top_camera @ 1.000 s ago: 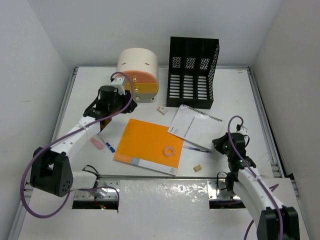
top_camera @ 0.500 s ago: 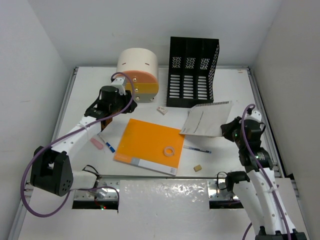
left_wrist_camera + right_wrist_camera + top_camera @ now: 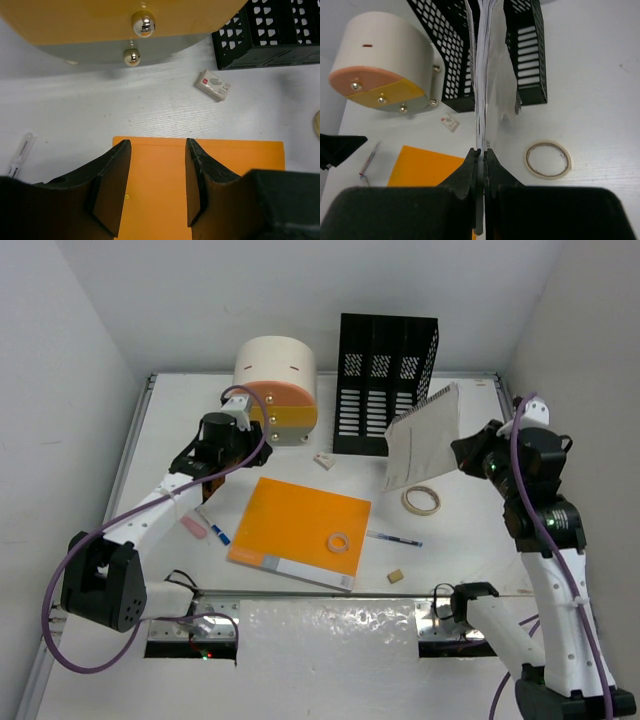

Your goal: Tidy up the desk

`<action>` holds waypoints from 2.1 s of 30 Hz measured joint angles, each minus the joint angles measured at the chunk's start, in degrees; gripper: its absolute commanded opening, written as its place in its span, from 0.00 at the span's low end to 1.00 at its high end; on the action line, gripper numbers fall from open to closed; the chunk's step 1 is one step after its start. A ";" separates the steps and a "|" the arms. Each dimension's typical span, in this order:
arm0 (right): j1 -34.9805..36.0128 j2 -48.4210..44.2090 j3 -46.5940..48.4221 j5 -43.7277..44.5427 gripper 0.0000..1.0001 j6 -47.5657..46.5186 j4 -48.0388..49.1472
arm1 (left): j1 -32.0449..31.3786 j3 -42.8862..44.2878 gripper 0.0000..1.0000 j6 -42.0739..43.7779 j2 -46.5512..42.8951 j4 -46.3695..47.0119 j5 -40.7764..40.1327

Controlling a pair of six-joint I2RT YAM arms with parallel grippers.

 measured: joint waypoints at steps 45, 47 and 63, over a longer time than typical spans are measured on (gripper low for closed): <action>-1.95 41.88 27.17 -4.98 0.00 -22.93 20.83 | -0.02 -1.70 0.40 0.50 4.50 0.66 -4.09; -2.25 42.73 27.71 -7.02 0.00 -22.25 21.33 | -0.02 -1.70 0.40 0.59 4.74 0.61 -4.42; -12.41 44.63 30.49 -11.50 0.00 -21.18 21.75 | -0.02 -1.70 0.40 1.53 6.10 0.59 -6.19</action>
